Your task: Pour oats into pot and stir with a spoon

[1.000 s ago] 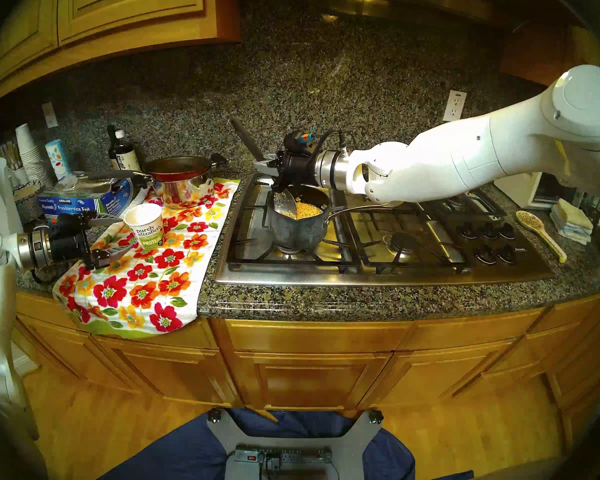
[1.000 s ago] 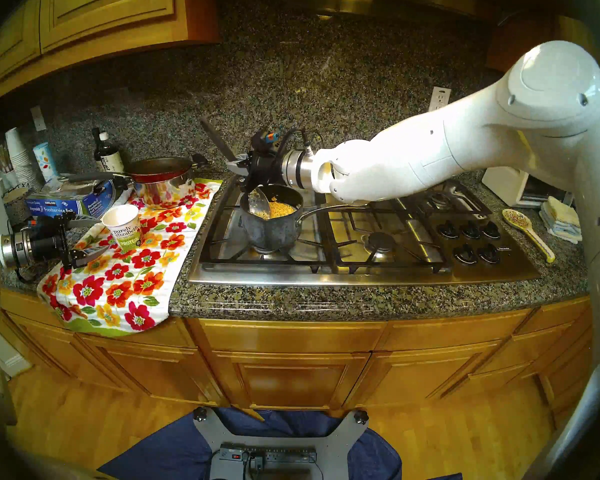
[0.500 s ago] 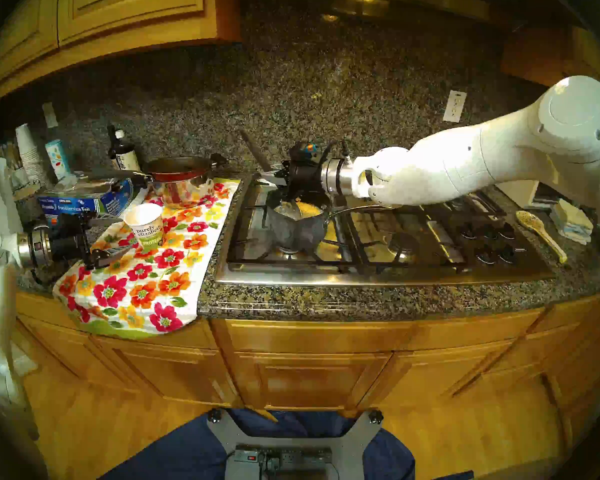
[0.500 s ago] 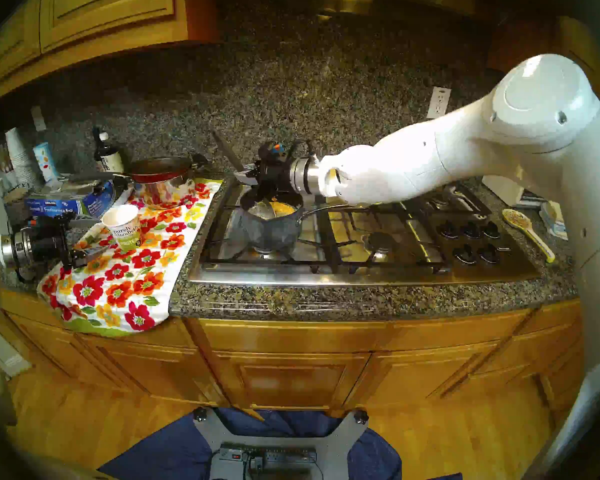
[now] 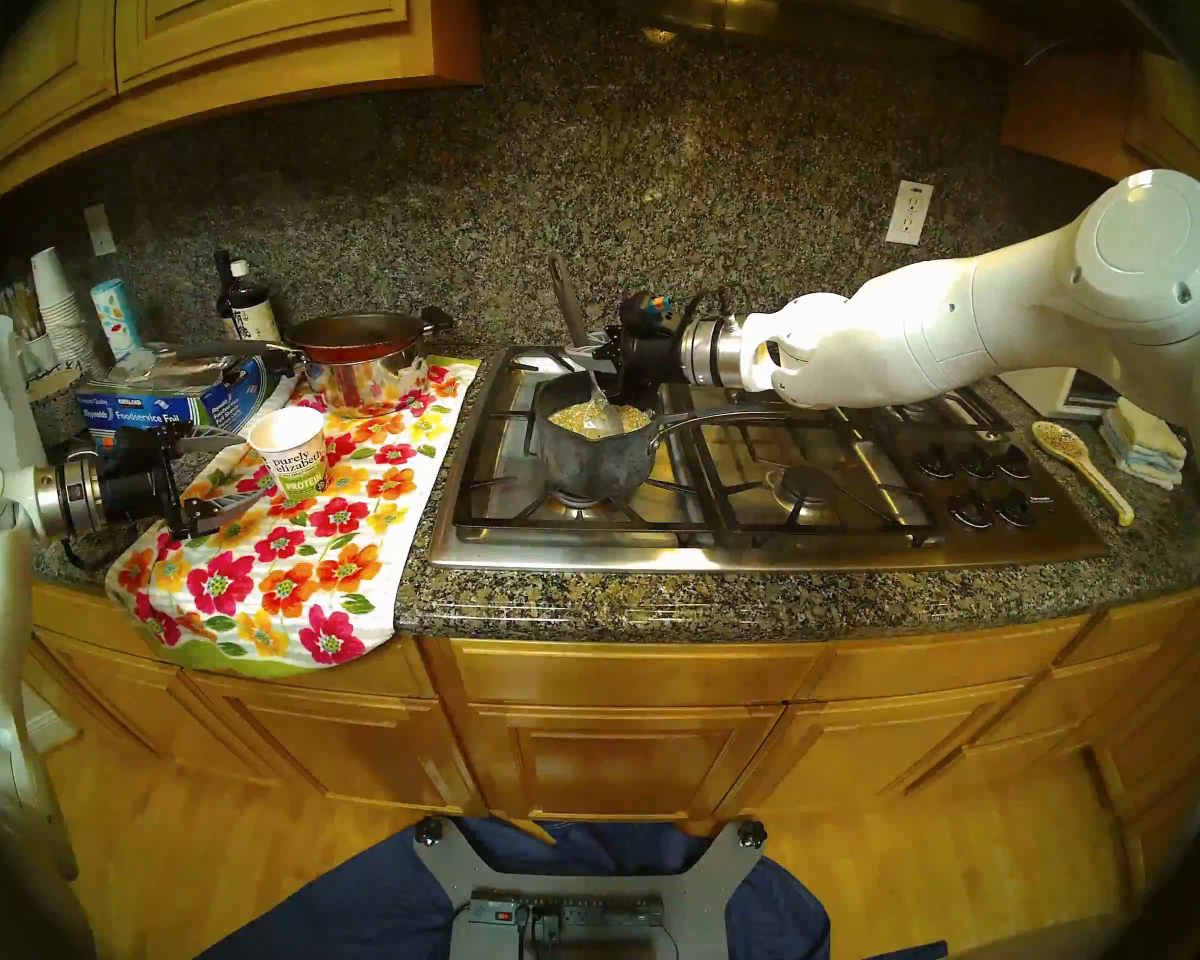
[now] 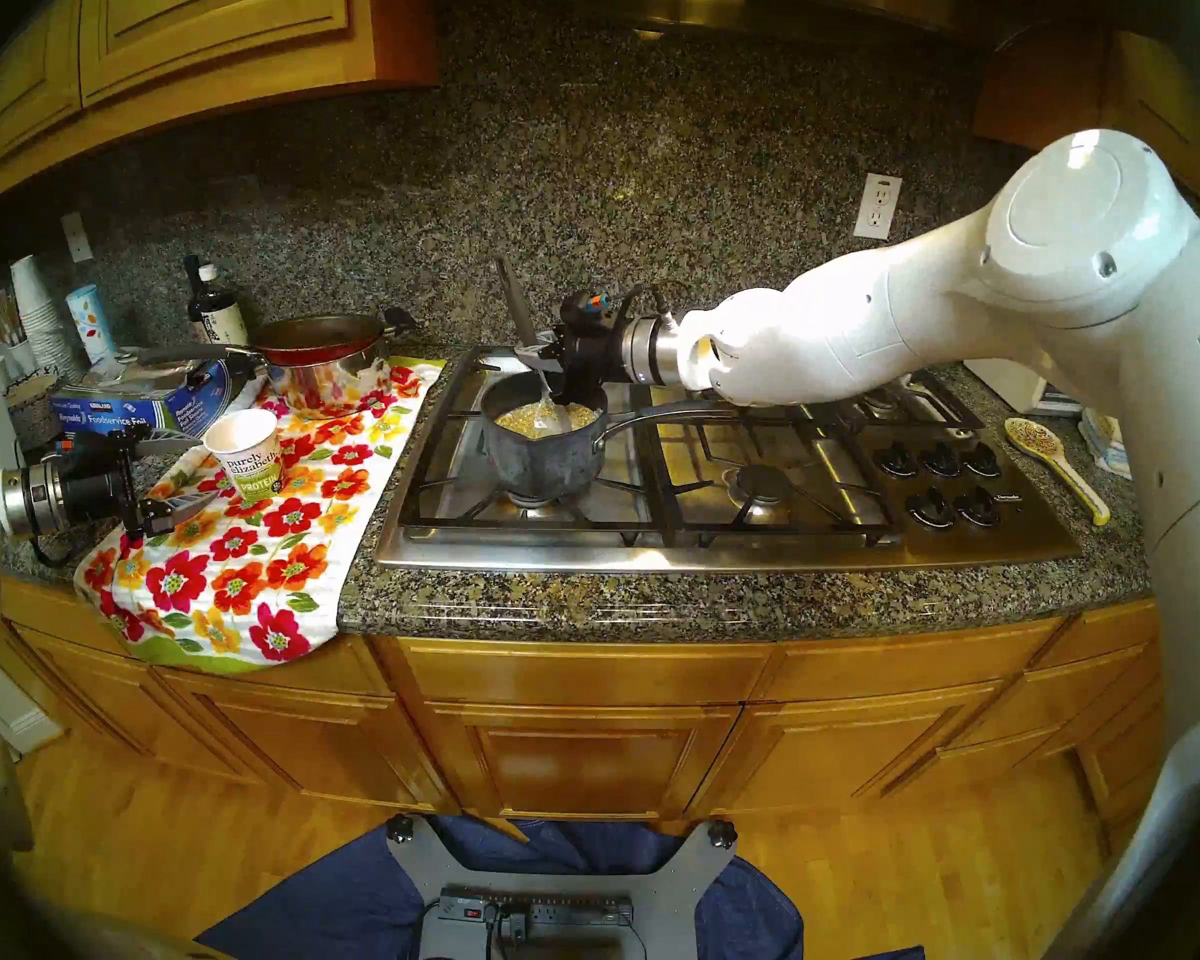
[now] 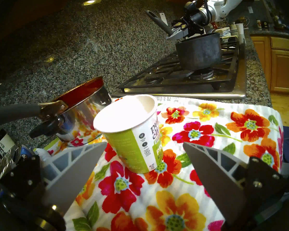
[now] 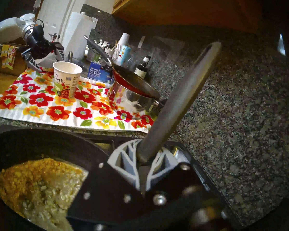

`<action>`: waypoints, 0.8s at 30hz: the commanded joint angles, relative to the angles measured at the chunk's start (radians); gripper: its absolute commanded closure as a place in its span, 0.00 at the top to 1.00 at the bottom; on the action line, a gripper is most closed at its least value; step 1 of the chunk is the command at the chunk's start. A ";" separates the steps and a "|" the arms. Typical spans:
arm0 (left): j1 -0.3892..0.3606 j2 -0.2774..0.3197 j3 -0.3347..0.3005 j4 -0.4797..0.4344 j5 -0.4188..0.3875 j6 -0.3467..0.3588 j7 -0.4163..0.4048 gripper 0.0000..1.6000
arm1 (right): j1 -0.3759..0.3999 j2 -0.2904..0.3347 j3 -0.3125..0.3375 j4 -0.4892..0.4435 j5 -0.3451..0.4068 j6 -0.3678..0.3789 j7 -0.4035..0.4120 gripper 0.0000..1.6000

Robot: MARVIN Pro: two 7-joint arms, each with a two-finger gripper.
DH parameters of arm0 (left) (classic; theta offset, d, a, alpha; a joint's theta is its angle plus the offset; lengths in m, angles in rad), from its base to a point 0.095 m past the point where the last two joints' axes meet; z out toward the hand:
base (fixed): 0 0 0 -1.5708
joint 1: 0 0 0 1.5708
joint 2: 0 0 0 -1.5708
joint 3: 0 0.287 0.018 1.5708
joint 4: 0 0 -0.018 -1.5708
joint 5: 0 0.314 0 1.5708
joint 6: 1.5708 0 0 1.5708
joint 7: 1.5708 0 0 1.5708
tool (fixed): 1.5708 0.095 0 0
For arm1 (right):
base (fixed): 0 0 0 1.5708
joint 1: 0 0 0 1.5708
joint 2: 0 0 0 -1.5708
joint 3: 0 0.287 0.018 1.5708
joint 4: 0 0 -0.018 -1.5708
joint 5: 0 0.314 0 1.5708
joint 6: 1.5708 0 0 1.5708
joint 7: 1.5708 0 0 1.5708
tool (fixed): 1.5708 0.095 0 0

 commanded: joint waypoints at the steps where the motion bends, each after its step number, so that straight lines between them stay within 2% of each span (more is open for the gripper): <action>1: -0.022 0.017 -0.011 -0.015 -0.020 0.000 0.002 1.00 | 0.050 0.053 -0.021 0.020 -0.007 -0.009 0.001 0.00; 5: -0.022 0.017 -0.011 -0.015 -0.020 0.000 0.002 1.00 | 0.083 0.075 -0.033 -0.028 -0.014 -0.020 0.005 0.00; 12: -0.022 0.017 -0.011 -0.015 -0.020 0.000 0.002 1.00 | 0.168 0.105 -0.049 -0.176 -0.027 -0.044 0.003 0.00; 19: -0.021 0.017 -0.011 -0.015 -0.019 0.000 0.002 1.00 | 0.225 0.129 -0.022 -0.274 -0.047 -0.060 0.000 0.00; 24: -0.021 0.016 -0.011 -0.016 -0.018 0.000 0.002 1.00 | 0.268 0.108 0.005 -0.320 -0.045 -0.054 -0.011 0.00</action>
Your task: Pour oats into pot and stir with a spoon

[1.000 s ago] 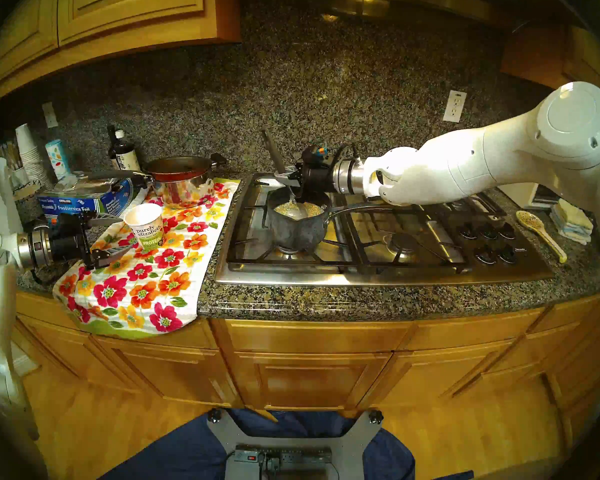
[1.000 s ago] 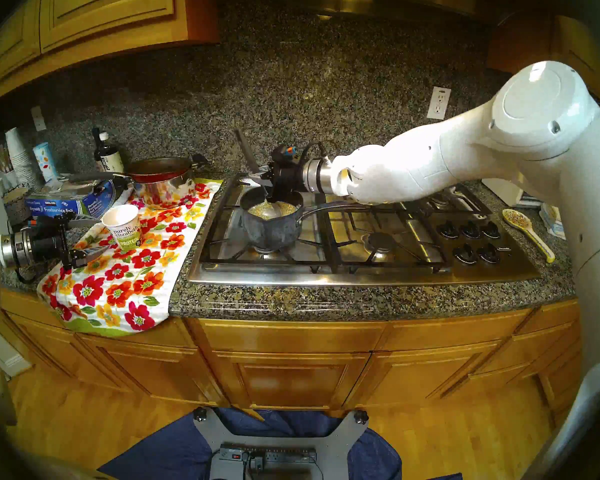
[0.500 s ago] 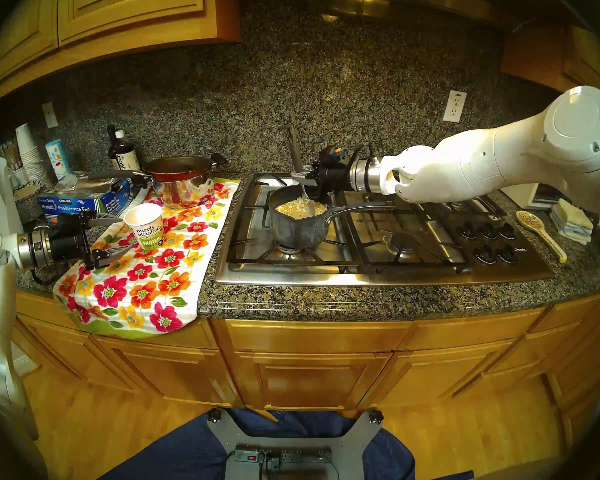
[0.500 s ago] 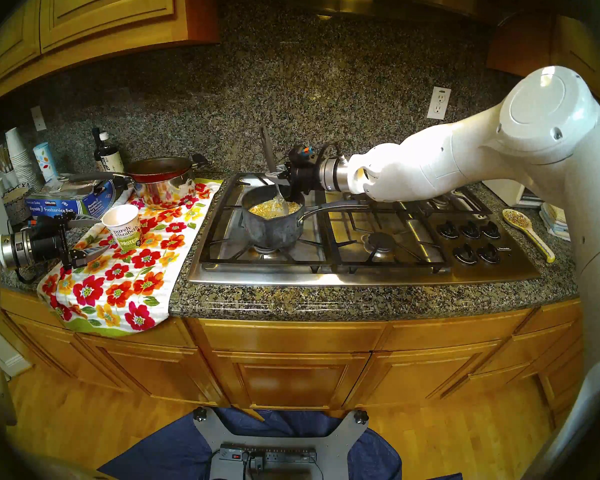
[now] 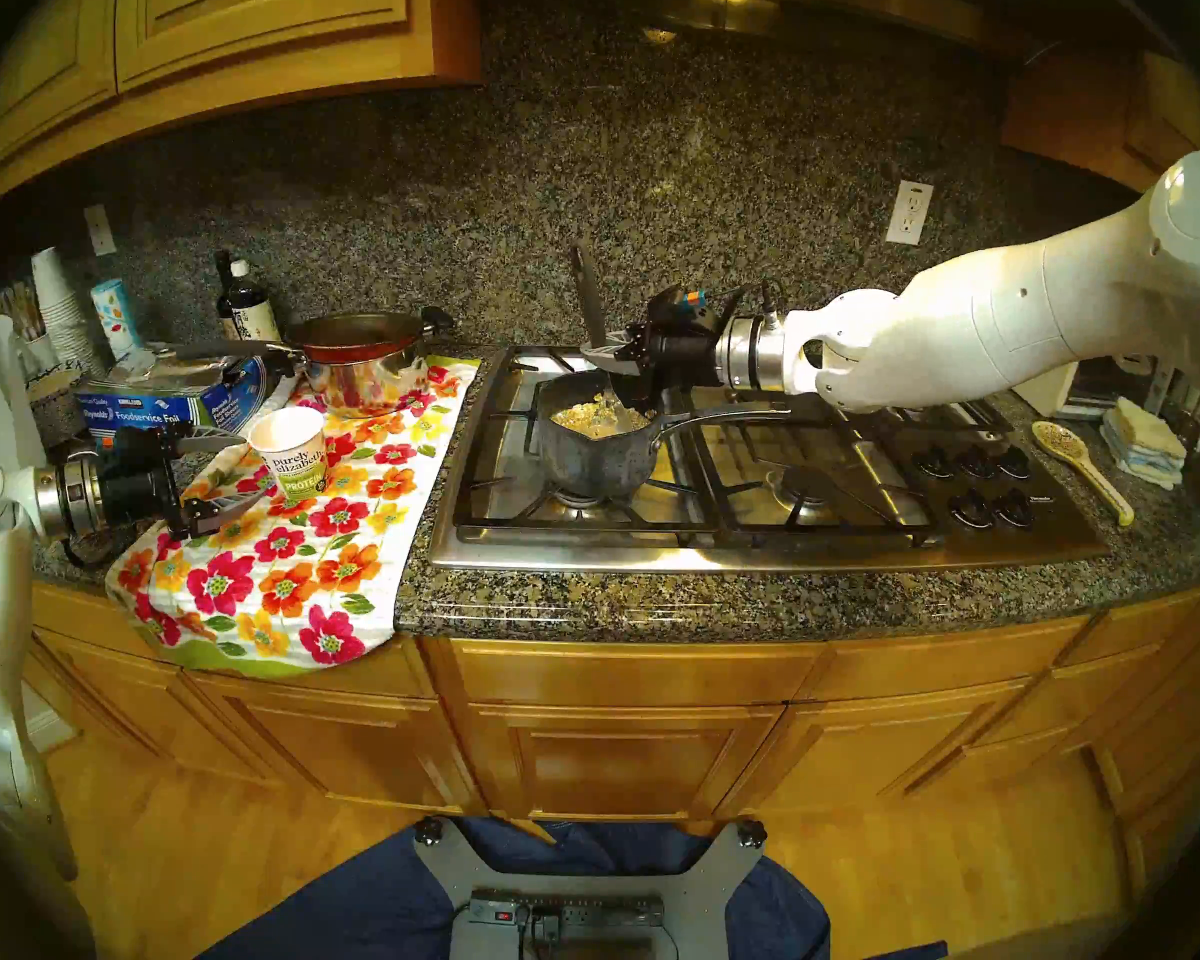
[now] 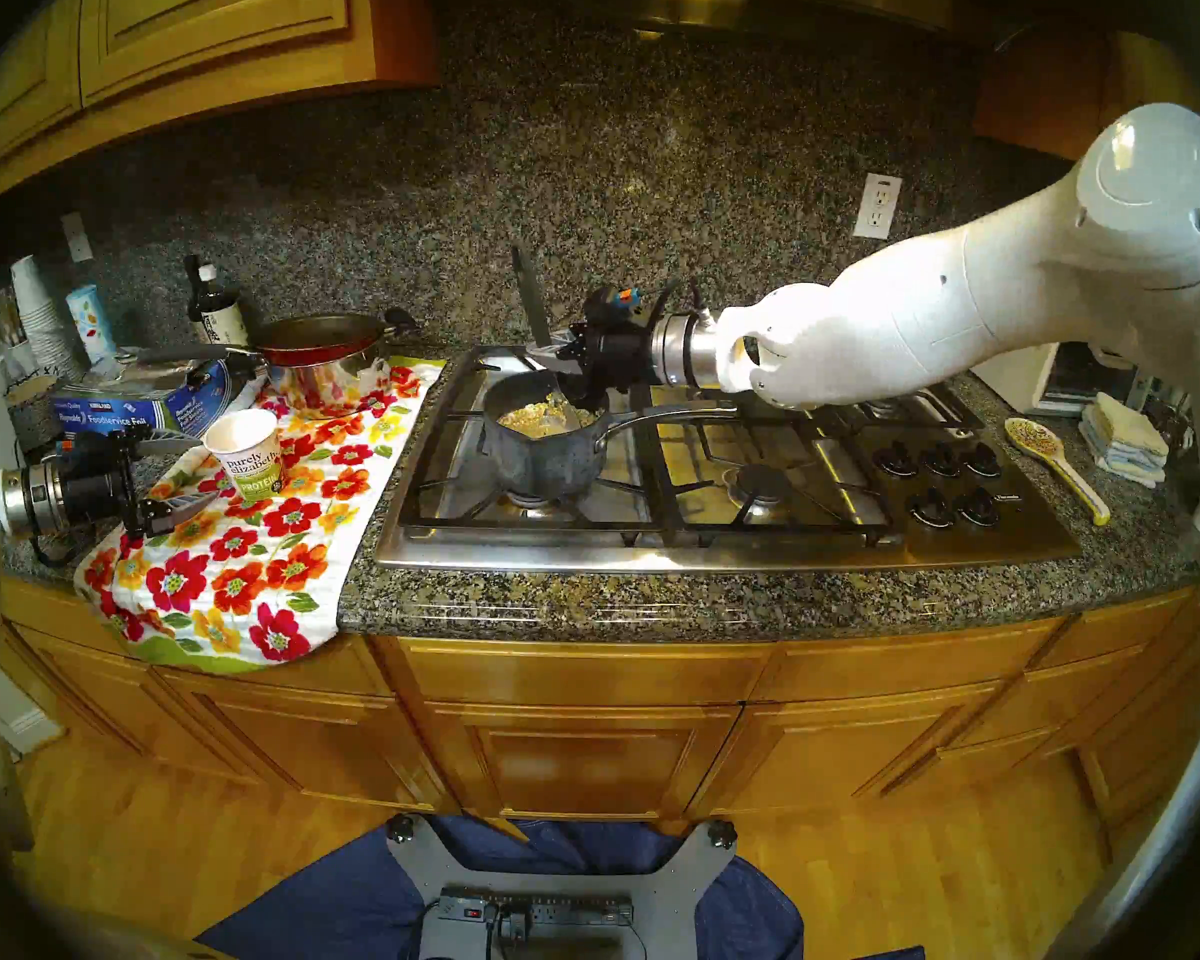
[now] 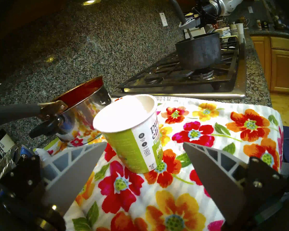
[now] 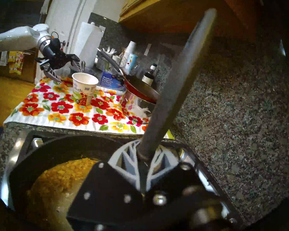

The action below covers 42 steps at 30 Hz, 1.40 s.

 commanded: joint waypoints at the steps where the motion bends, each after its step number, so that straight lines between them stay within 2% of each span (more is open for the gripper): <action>1: -0.021 0.016 -0.011 -0.015 -0.018 0.000 0.002 1.00 | 0.105 0.004 0.044 -0.053 -0.004 -0.002 -0.012 0.00; 4: -0.021 0.016 -0.011 -0.016 -0.017 0.000 0.002 1.00 | 0.121 -0.027 0.065 -0.069 0.003 0.014 -0.026 0.00; 10: -0.021 0.016 -0.011 -0.016 -0.017 0.000 0.002 1.00 | 0.106 -0.073 0.099 -0.049 0.018 0.040 -0.048 0.00; 21: -0.023 0.017 -0.011 -0.014 -0.022 0.000 0.002 1.00 | 0.012 -0.147 0.132 0.104 0.036 0.074 -0.037 0.00; 31: -0.024 0.018 -0.010 -0.012 -0.024 -0.001 0.002 1.00 | -0.068 -0.157 0.114 0.213 0.025 0.061 0.007 0.00; 42: -0.022 0.018 -0.010 -0.014 -0.023 -0.001 0.002 1.00 | -0.089 -0.122 0.072 0.264 0.015 0.054 0.050 0.00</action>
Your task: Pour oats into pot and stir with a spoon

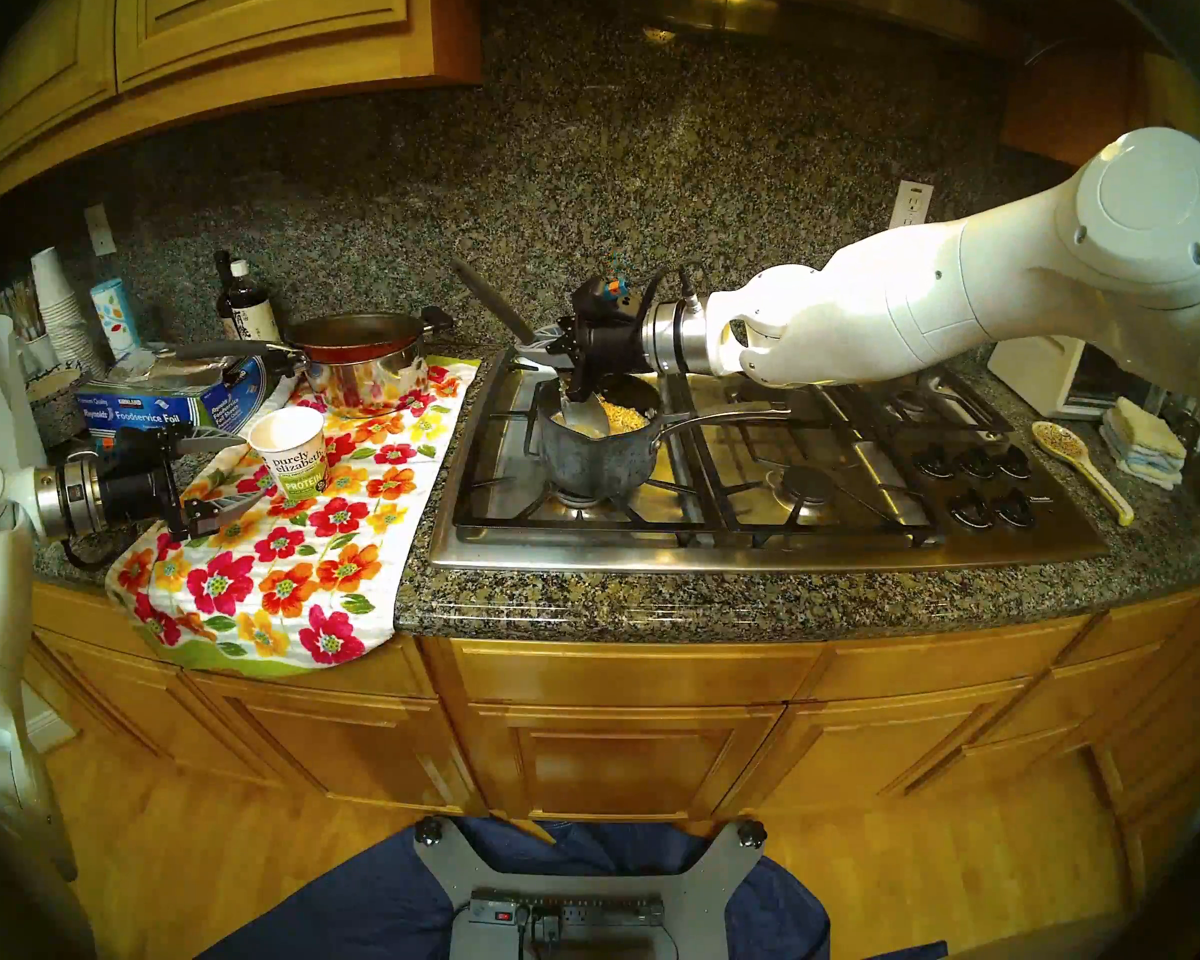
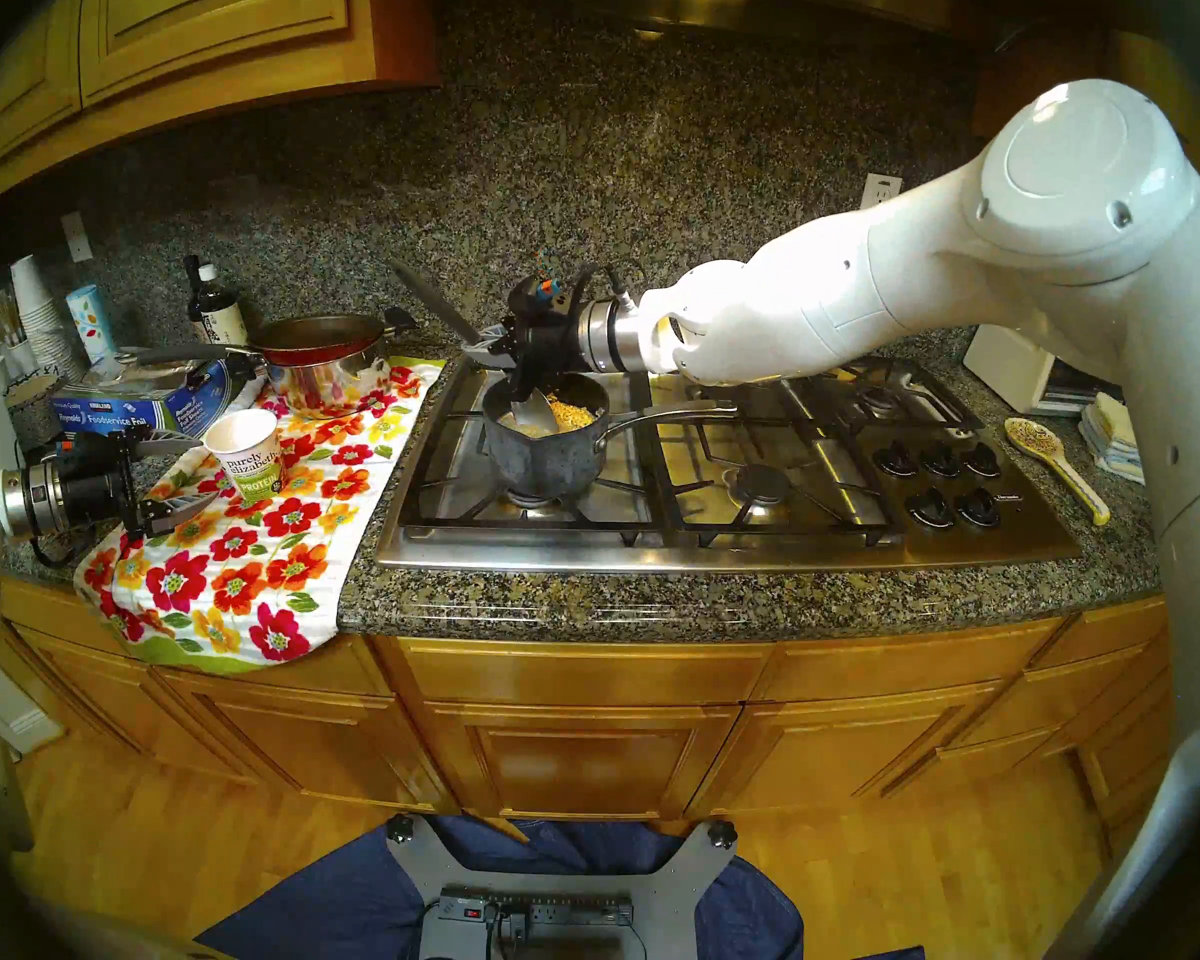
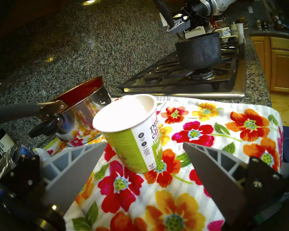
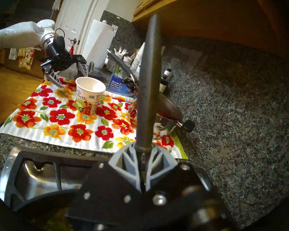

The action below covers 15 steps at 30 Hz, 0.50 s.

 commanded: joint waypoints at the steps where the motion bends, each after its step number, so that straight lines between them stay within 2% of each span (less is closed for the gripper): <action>1: -0.023 0.017 -0.011 -0.014 -0.020 0.000 0.002 1.00 | 0.018 0.037 -0.016 0.059 -0.011 -0.020 0.010 0.00; 15: -0.023 0.017 -0.011 -0.014 -0.021 0.000 0.002 1.00 | 0.020 0.087 -0.091 0.082 -0.039 -0.048 0.044 0.00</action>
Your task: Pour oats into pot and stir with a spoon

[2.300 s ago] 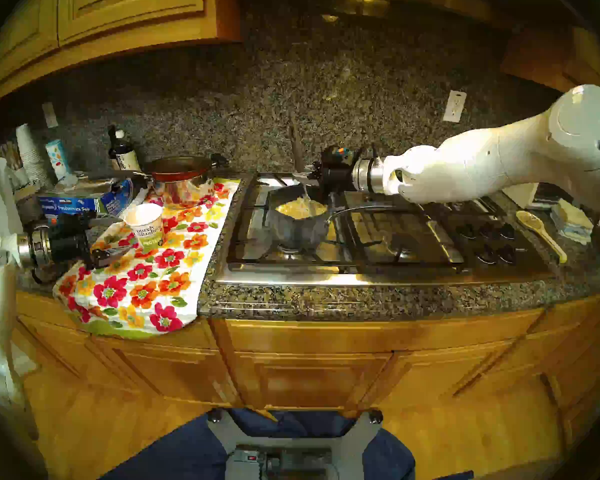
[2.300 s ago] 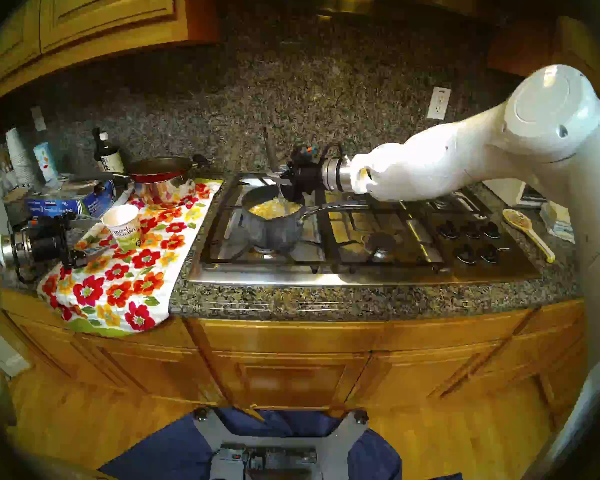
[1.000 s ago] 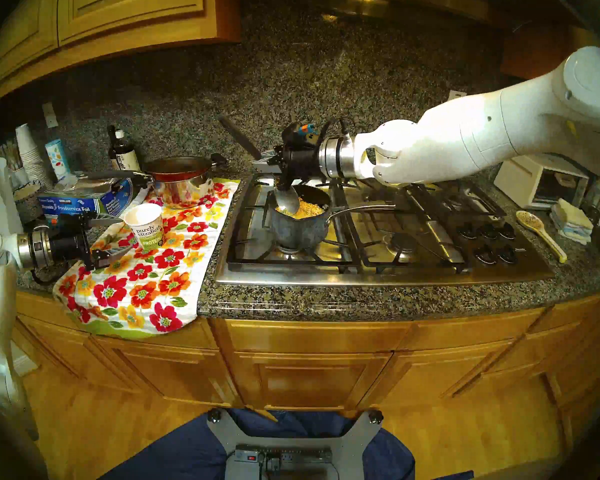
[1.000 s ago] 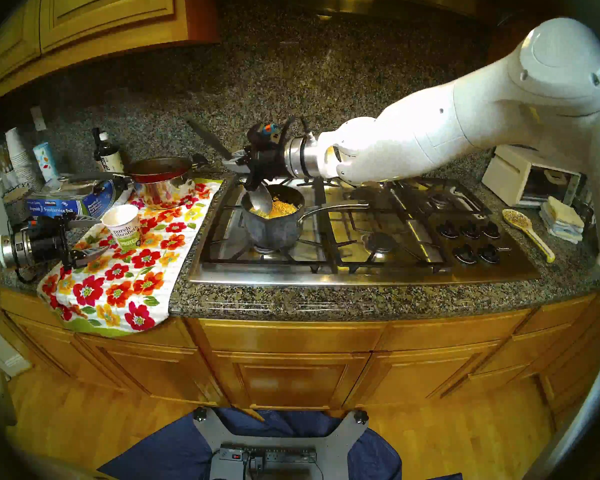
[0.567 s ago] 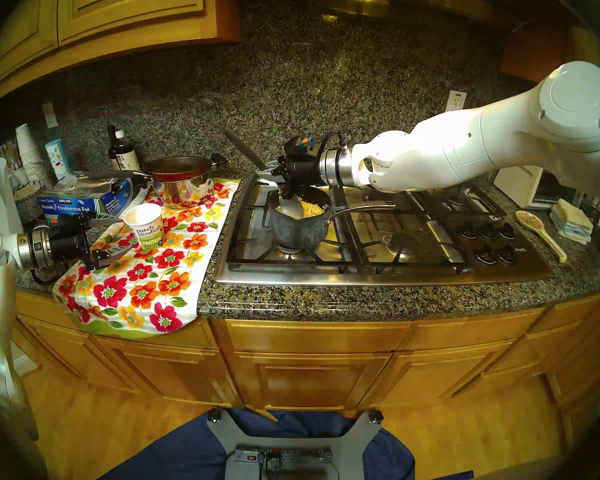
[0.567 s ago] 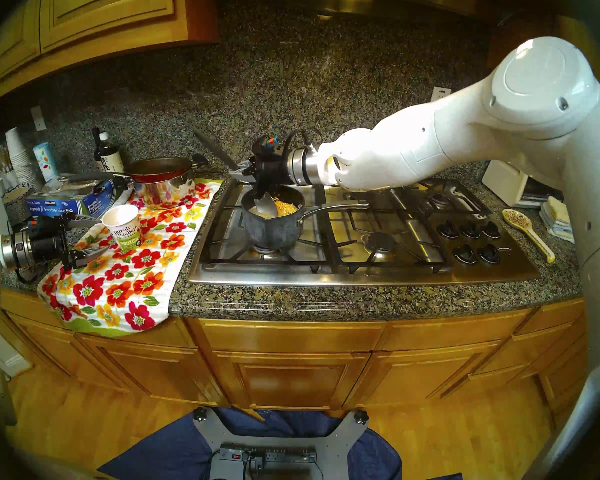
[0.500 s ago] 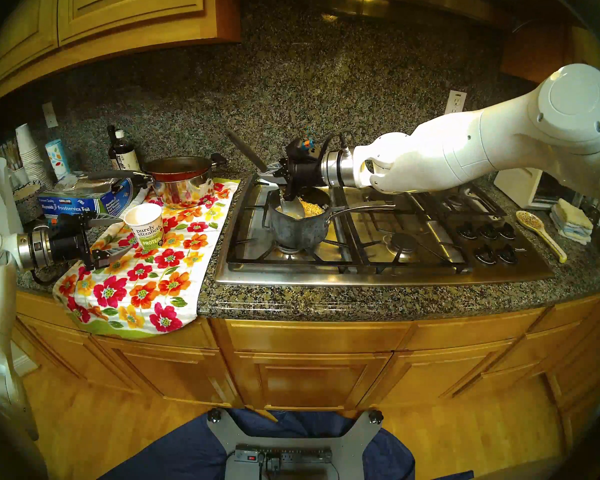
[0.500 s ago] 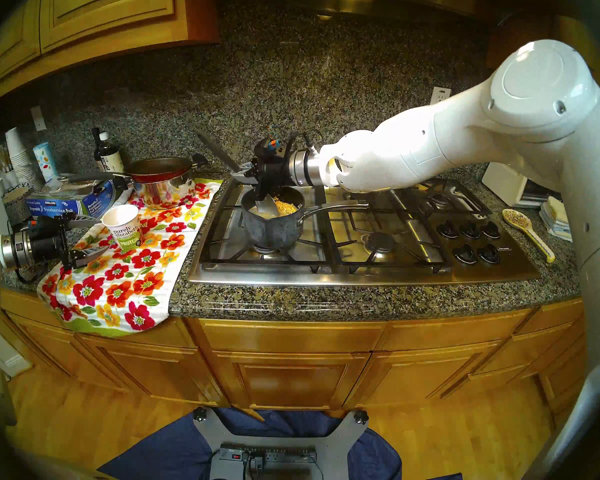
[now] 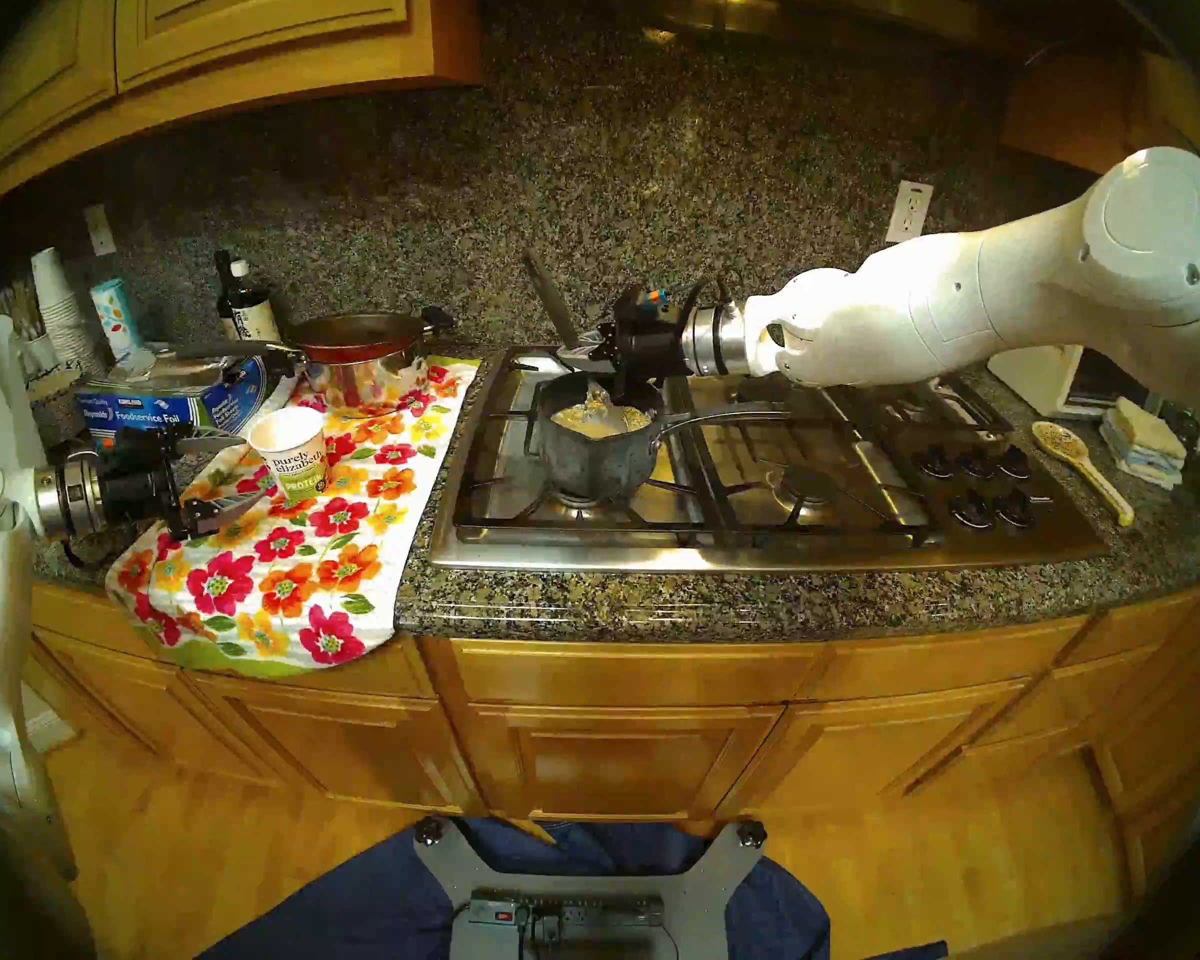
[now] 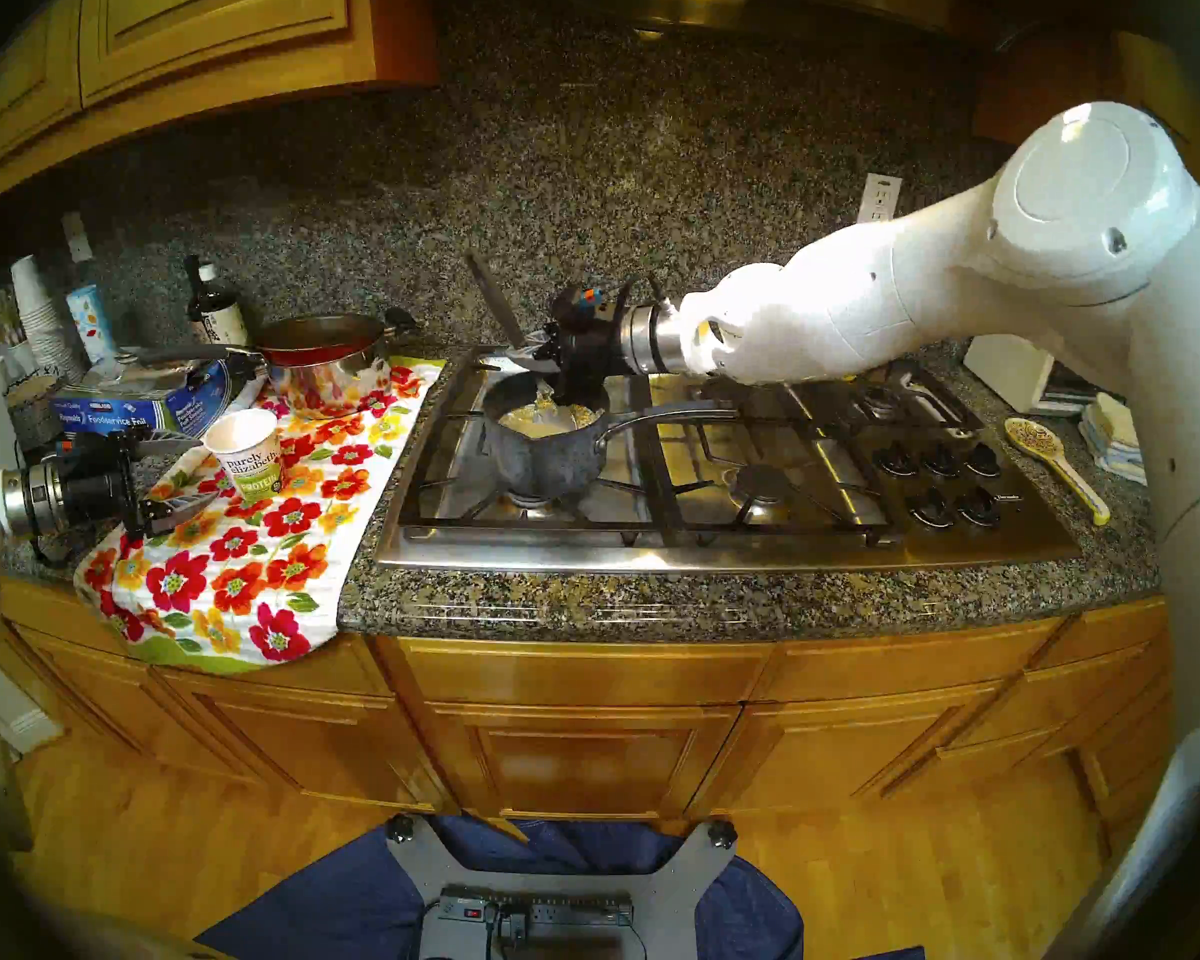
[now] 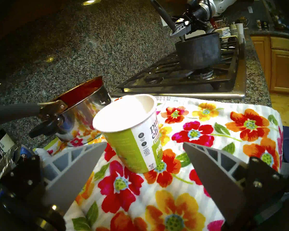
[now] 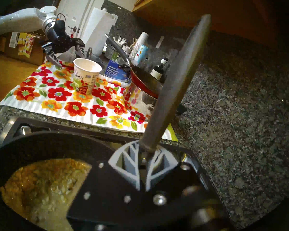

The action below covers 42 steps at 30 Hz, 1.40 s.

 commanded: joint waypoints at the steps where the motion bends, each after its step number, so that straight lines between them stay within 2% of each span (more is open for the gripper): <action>1: -0.023 0.017 -0.011 -0.014 -0.021 0.000 0.002 1.00 | 0.033 0.051 -0.028 0.015 -0.013 -0.016 -0.001 0.00; 10: -0.023 0.017 -0.011 -0.014 -0.021 0.000 0.002 1.00 | 0.100 0.101 -0.056 -0.075 -0.012 -0.035 0.013 0.00; 21: -0.023 0.017 -0.011 -0.014 -0.021 0.000 0.002 1.00 | 0.140 0.120 0.011 -0.211 0.100 0.006 -0.004 0.00; 27: -0.022 0.017 -0.011 -0.015 -0.020 0.000 0.002 1.00 | 0.140 0.106 0.035 -0.208 0.130 0.026 -0.031 0.00; 42: -0.022 0.017 -0.011 -0.015 -0.020 0.000 0.002 1.00 | 0.143 0.083 0.017 -0.136 0.098 0.026 -0.052 0.00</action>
